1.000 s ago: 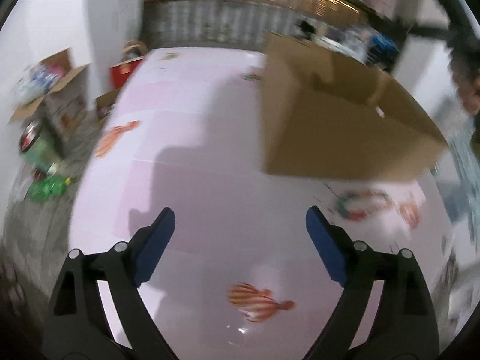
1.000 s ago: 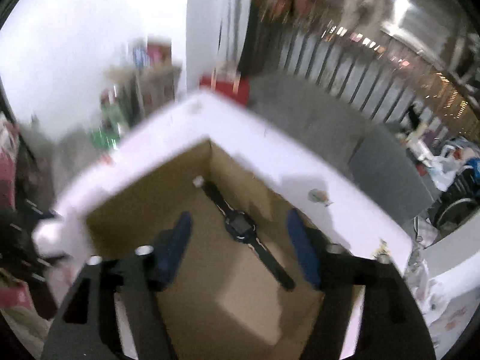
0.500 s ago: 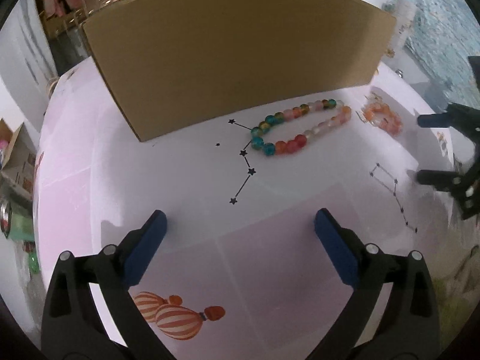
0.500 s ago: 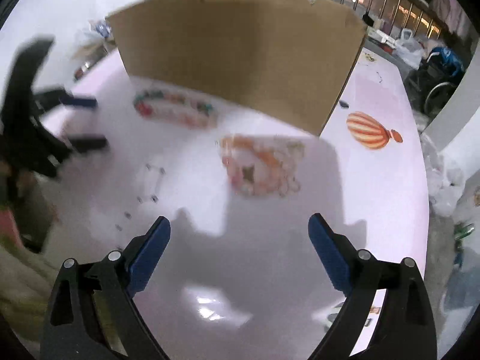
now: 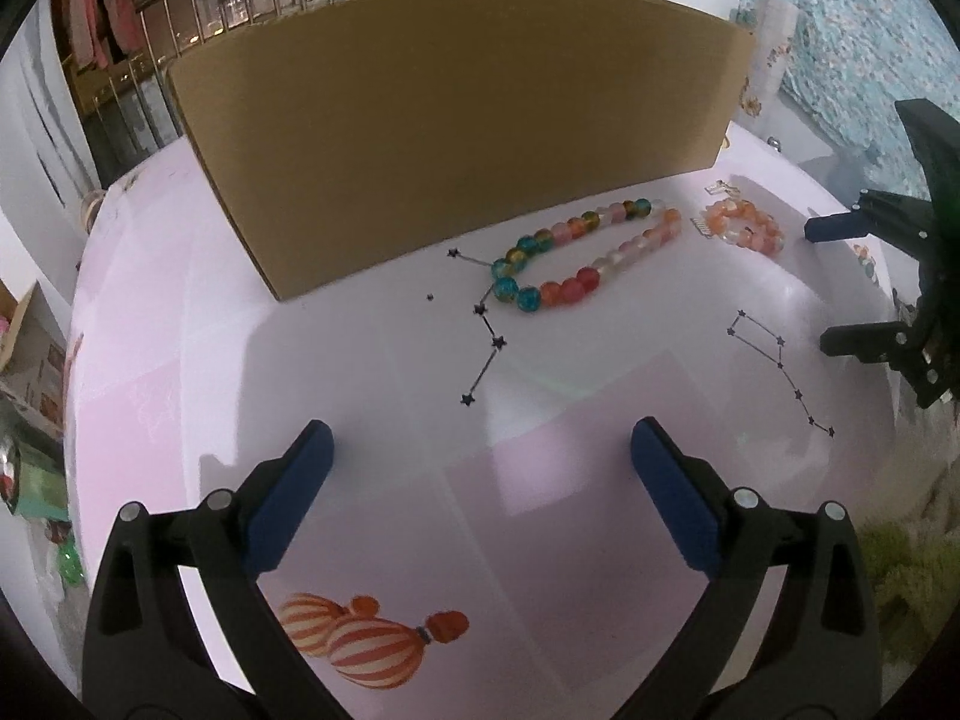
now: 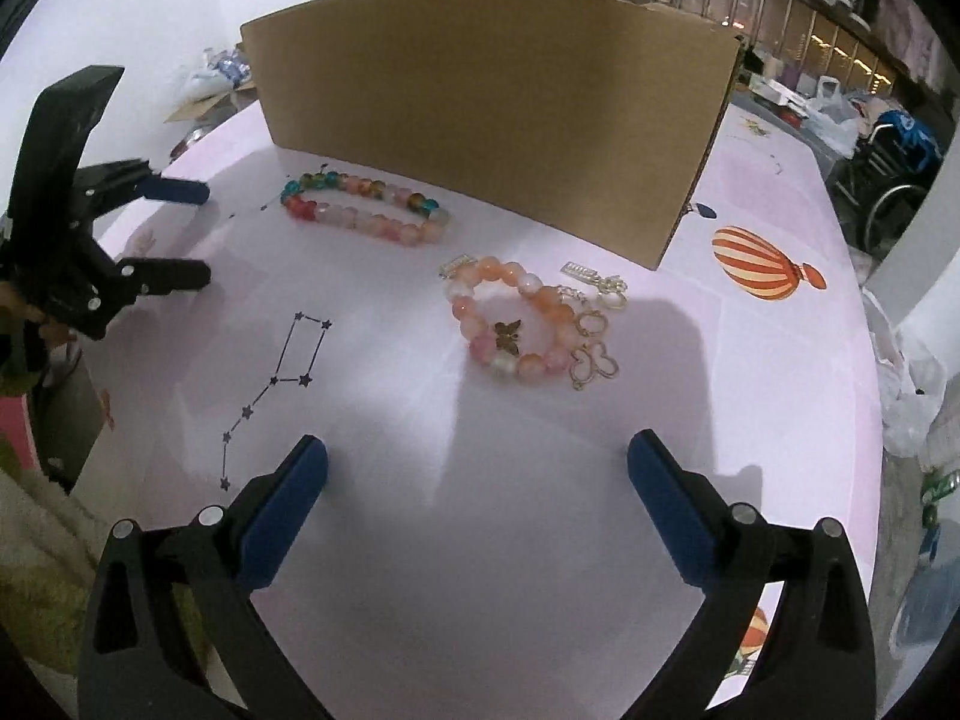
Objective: Organize jewelry
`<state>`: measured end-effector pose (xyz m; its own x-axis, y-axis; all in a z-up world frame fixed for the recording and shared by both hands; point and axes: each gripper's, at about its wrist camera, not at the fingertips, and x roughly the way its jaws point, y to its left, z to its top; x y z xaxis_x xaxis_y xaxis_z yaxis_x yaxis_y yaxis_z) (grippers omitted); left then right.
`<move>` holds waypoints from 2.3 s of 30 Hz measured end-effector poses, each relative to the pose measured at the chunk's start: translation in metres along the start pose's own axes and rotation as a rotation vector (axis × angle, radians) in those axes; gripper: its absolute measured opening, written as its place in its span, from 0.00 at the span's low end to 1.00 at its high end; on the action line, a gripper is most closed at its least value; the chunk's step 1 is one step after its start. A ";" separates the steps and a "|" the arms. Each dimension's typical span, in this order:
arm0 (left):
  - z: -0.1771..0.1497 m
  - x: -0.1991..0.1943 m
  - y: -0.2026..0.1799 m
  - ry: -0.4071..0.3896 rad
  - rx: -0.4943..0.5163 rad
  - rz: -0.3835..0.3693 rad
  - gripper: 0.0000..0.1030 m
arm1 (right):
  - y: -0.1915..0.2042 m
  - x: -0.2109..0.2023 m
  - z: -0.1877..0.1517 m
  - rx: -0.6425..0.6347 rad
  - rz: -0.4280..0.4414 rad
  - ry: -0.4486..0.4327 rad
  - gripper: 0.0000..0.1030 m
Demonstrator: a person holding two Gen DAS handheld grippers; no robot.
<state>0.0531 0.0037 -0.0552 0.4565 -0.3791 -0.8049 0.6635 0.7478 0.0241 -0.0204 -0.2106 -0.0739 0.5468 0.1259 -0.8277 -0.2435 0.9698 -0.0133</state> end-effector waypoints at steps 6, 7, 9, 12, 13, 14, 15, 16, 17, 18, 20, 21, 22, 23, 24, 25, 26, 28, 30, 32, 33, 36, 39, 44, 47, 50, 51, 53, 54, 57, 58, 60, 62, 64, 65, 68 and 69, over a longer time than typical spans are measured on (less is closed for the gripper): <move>0.026 -0.020 -0.016 -0.138 0.116 -0.095 0.71 | -0.007 -0.018 0.007 -0.030 -0.020 -0.091 0.84; 0.027 -0.019 -0.019 -0.141 0.138 -0.102 0.65 | -0.009 -0.020 0.009 -0.037 -0.015 -0.103 0.82; 0.032 -0.014 -0.028 -0.123 0.200 -0.127 0.54 | -0.014 -0.020 0.012 -0.042 -0.013 -0.111 0.73; 0.035 -0.003 -0.039 -0.094 0.291 -0.141 0.40 | -0.019 -0.013 0.015 -0.033 -0.017 -0.090 0.58; 0.033 -0.003 -0.046 -0.088 0.311 -0.146 0.37 | -0.019 -0.011 0.015 -0.035 -0.013 -0.086 0.56; 0.033 -0.001 -0.049 -0.084 0.329 -0.148 0.34 | -0.020 -0.009 0.015 -0.040 -0.009 -0.087 0.53; 0.035 0.002 -0.052 -0.079 0.350 -0.151 0.32 | -0.021 -0.010 0.017 -0.045 -0.003 -0.091 0.51; 0.035 0.003 -0.053 -0.076 0.359 -0.152 0.30 | -0.022 -0.010 0.017 -0.048 0.004 -0.096 0.50; 0.038 0.006 -0.055 -0.074 0.368 -0.152 0.30 | -0.024 -0.011 0.017 -0.049 0.009 -0.100 0.49; 0.040 0.008 -0.055 -0.073 0.374 -0.150 0.30 | -0.025 -0.011 0.018 -0.048 0.015 -0.103 0.47; 0.044 0.015 -0.056 -0.065 0.380 -0.148 0.30 | -0.027 -0.011 0.018 -0.043 0.025 -0.106 0.47; 0.043 0.016 -0.055 -0.060 0.382 -0.149 0.30 | -0.028 -0.010 0.019 -0.039 0.028 -0.107 0.47; 0.044 0.020 -0.054 -0.051 0.388 -0.151 0.30 | -0.030 -0.009 0.019 -0.033 0.034 -0.106 0.47; 0.045 0.024 -0.055 -0.042 0.393 -0.150 0.30 | -0.031 -0.009 0.019 -0.027 0.038 -0.103 0.47; 0.046 0.025 -0.053 -0.029 0.400 -0.146 0.30 | -0.032 -0.009 0.019 -0.024 0.041 -0.102 0.47; 0.047 0.027 -0.052 -0.033 0.400 -0.150 0.30 | -0.033 -0.008 0.018 -0.020 0.042 -0.102 0.47; 0.050 0.029 -0.053 -0.030 0.395 -0.157 0.29 | -0.033 -0.008 0.017 -0.017 0.042 -0.103 0.47; 0.053 0.031 -0.051 -0.026 0.388 -0.161 0.24 | -0.034 -0.008 0.016 -0.007 0.045 -0.104 0.47; 0.052 0.031 -0.051 -0.022 0.391 -0.170 0.15 | -0.033 -0.009 0.015 -0.001 0.048 -0.106 0.47; 0.049 0.029 -0.052 -0.022 0.406 -0.171 0.09 | -0.032 -0.010 0.013 -0.001 0.045 -0.108 0.47; 0.049 0.028 -0.052 -0.022 0.410 -0.172 0.09 | -0.031 -0.011 0.012 -0.001 0.044 -0.109 0.47; 0.049 0.026 -0.051 -0.015 0.395 -0.190 0.09 | -0.032 -0.014 0.010 -0.003 0.041 -0.115 0.45; 0.046 0.022 -0.047 -0.013 0.366 -0.192 0.09 | -0.032 -0.017 0.009 0.001 0.038 -0.121 0.39; 0.034 0.009 -0.040 -0.028 0.340 -0.183 0.09 | -0.035 -0.022 0.011 -0.015 0.038 -0.132 0.31; 0.026 0.001 -0.034 -0.036 0.318 -0.174 0.08 | -0.038 -0.023 0.013 -0.038 0.038 -0.136 0.26; 0.020 -0.005 -0.028 -0.037 0.307 -0.155 0.08 | -0.041 -0.020 0.016 -0.066 0.036 -0.130 0.23; 0.019 -0.007 -0.026 -0.039 0.302 -0.149 0.08 | -0.042 -0.018 0.017 -0.081 0.033 -0.127 0.22; 0.017 -0.009 -0.023 -0.040 0.295 -0.136 0.08 | -0.043 -0.015 0.020 -0.101 0.026 -0.122 0.21; 0.017 -0.010 -0.022 -0.039 0.292 -0.131 0.08 | -0.045 -0.013 0.022 -0.114 0.020 -0.118 0.20; 0.016 -0.011 -0.019 -0.038 0.276 -0.114 0.08 | -0.048 -0.009 0.026 -0.140 0.006 -0.114 0.17; 0.016 -0.011 -0.019 -0.037 0.271 -0.112 0.08 | -0.050 -0.006 0.028 -0.146 0.002 -0.113 0.17; 0.015 -0.010 -0.017 -0.035 0.260 -0.108 0.08 | -0.053 -0.003 0.030 -0.159 -0.002 -0.110 0.17; 0.014 -0.008 -0.017 -0.030 0.253 -0.096 0.09 | -0.055 0.003 0.033 -0.176 -0.003 -0.105 0.17; 0.014 -0.006 -0.017 -0.027 0.244 -0.093 0.09 | -0.057 0.008 0.036 -0.186 0.002 -0.097 0.17; 0.013 -0.005 -0.017 -0.026 0.242 -0.090 0.09 | -0.058 0.011 0.037 -0.190 0.006 -0.094 0.17; 0.013 -0.003 -0.016 -0.025 0.236 -0.088 0.09 | -0.057 0.017 0.039 -0.199 0.022 -0.083 0.17; 0.014 -0.003 -0.016 -0.025 0.233 -0.089 0.09 | -0.057 0.019 0.039 -0.200 0.029 -0.081 0.17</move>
<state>0.0496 -0.0144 -0.0452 0.4031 -0.4532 -0.7951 0.8190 0.5662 0.0925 0.0349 -0.2549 -0.0665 0.5977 0.1774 -0.7818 -0.4100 0.9057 -0.1079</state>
